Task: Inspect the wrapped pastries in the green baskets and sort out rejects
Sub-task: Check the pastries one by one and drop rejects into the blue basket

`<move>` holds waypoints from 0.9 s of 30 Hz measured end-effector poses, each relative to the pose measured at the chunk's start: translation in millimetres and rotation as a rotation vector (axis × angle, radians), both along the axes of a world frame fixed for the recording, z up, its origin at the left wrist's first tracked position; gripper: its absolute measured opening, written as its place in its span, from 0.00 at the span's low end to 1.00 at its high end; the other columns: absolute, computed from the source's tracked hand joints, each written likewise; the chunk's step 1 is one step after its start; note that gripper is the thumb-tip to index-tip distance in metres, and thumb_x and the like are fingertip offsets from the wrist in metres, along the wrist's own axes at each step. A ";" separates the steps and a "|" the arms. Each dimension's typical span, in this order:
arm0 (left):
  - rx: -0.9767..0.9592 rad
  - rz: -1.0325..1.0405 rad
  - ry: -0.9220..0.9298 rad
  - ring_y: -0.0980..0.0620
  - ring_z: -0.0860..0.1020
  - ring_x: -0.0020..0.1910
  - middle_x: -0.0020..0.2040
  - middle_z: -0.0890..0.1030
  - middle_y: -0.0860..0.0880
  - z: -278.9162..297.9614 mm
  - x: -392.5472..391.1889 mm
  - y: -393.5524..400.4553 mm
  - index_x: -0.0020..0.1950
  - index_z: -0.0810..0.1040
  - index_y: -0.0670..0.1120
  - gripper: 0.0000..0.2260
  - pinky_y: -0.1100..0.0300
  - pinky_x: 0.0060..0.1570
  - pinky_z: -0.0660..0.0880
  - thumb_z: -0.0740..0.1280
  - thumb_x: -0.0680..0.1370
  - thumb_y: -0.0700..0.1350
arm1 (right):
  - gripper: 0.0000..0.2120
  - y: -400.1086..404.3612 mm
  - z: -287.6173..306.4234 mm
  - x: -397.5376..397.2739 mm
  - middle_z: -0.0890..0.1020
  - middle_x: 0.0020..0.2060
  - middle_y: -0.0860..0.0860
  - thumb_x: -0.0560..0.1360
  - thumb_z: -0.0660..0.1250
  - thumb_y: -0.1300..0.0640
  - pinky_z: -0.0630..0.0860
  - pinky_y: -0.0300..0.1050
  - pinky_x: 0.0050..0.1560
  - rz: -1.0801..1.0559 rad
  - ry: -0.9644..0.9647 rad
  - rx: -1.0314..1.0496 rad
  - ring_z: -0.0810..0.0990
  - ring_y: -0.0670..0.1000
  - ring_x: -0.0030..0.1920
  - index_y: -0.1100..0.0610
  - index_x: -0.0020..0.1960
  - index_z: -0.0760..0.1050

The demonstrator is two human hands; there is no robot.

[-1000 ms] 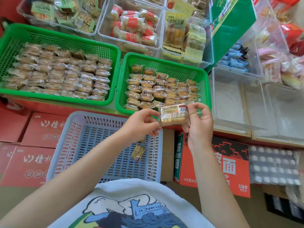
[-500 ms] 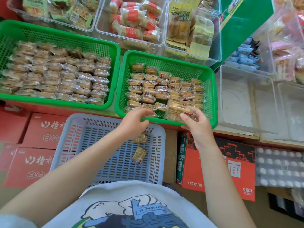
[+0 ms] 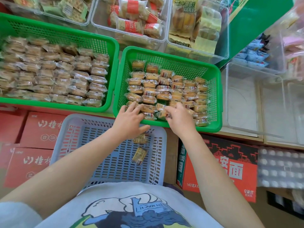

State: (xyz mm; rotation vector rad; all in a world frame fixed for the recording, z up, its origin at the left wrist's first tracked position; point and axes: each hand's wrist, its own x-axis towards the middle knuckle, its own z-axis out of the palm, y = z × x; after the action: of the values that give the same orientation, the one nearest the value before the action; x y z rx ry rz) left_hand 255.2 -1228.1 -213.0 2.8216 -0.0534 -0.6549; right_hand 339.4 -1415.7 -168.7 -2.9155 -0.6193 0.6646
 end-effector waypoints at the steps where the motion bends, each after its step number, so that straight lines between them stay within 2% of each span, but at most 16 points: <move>1: 0.004 0.007 0.011 0.45 0.48 0.81 0.83 0.53 0.49 0.1 0.7 1.4 0.69 0.76 0.50 0.30 0.39 0.77 0.52 0.53 0.79 0.69 | 0.15 5.9 -0.5 -0.9 0.70 0.55 0.56 0.79 0.65 0.60 0.78 0.54 0.47 0.025 -0.003 -0.046 0.75 0.61 0.54 0.52 0.65 0.75; 4: 0.001 0.005 0.026 0.46 0.46 0.81 0.83 0.51 0.49 0.7 1.2 3.8 0.70 0.75 0.49 0.30 0.39 0.77 0.50 0.53 0.80 0.69 | 0.20 17.5 -3.0 3.5 0.68 0.61 0.57 0.80 0.64 0.64 0.76 0.53 0.48 0.063 0.115 -0.134 0.74 0.61 0.58 0.52 0.71 0.72; 7: -0.009 0.005 0.002 0.47 0.46 0.81 0.83 0.52 0.49 -1.3 0.1 4.5 0.69 0.76 0.49 0.29 0.40 0.77 0.50 0.54 0.80 0.68 | 0.19 21.0 -1.8 17.8 0.71 0.68 0.57 0.82 0.63 0.57 0.75 0.49 0.51 0.091 0.305 -0.156 0.77 0.58 0.60 0.53 0.73 0.71; 10: -0.008 0.005 -0.033 0.47 0.47 0.81 0.83 0.53 0.50 -4.0 -0.9 4.6 0.68 0.76 0.49 0.29 0.41 0.77 0.50 0.53 0.80 0.68 | 0.11 19.3 -7.3 22.6 0.79 0.59 0.55 0.81 0.65 0.55 0.76 0.49 0.46 0.086 0.208 -0.166 0.78 0.54 0.50 0.52 0.62 0.79; 12: -0.018 0.008 -0.044 0.47 0.47 0.81 0.83 0.54 0.50 -5.7 -1.0 4.6 0.68 0.75 0.50 0.29 0.41 0.77 0.49 0.53 0.80 0.68 | 0.09 19.1 -13.8 20.9 0.77 0.55 0.54 0.80 0.67 0.53 0.77 0.52 0.51 0.065 0.108 -0.165 0.76 0.55 0.53 0.54 0.57 0.79; 15: -0.029 0.012 -0.048 0.47 0.48 0.81 0.82 0.54 0.50 -6.9 -0.7 4.5 0.70 0.75 0.51 0.28 0.41 0.77 0.49 0.53 0.80 0.68 | 0.15 21.6 -23.2 19.7 0.72 0.57 0.56 0.77 0.71 0.55 0.74 0.52 0.55 0.087 -0.028 -0.168 0.73 0.58 0.60 0.57 0.60 0.70; 18: -0.024 0.011 -0.061 0.46 0.48 0.81 0.82 0.55 0.50 -8.8 -1.1 4.6 0.69 0.75 0.51 0.28 0.41 0.77 0.50 0.54 0.80 0.67 | 0.26 27.9 -28.1 21.4 0.69 0.66 0.57 0.75 0.71 0.60 0.71 0.53 0.61 0.187 -0.105 -0.189 0.68 0.59 0.66 0.56 0.68 0.64; 21: -0.028 0.016 -0.085 0.46 0.50 0.81 0.82 0.56 0.50 -10.7 -2.0 4.1 0.68 0.76 0.50 0.28 0.41 0.76 0.51 0.54 0.79 0.67 | 0.29 34.5 -28.9 25.6 0.69 0.68 0.55 0.75 0.67 0.66 0.68 0.56 0.65 0.226 0.036 -0.174 0.66 0.58 0.68 0.54 0.73 0.62; 23: -0.031 0.017 -0.089 0.46 0.50 0.81 0.82 0.56 0.50 -11.4 -2.1 4.3 0.68 0.76 0.51 0.28 0.41 0.76 0.51 0.54 0.79 0.67 | 0.29 36.6 -28.5 30.8 0.70 0.66 0.55 0.76 0.65 0.66 0.68 0.56 0.64 0.233 0.141 -0.212 0.68 0.58 0.67 0.51 0.74 0.62; 27: -0.045 0.018 -0.099 0.46 0.50 0.81 0.82 0.56 0.50 -12.7 -2.4 4.9 0.68 0.75 0.51 0.27 0.41 0.76 0.50 0.54 0.79 0.67 | 0.20 39.4 -24.3 38.8 0.70 0.62 0.54 0.77 0.65 0.61 0.67 0.55 0.64 0.313 0.182 -0.324 0.69 0.57 0.65 0.51 0.68 0.72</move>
State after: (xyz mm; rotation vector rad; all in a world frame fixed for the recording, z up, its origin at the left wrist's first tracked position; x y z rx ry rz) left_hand 252.8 -1223.2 -225.7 2.8058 -0.0599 -0.5032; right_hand 378.2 -1376.2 -193.0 -3.0169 -1.0447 1.1507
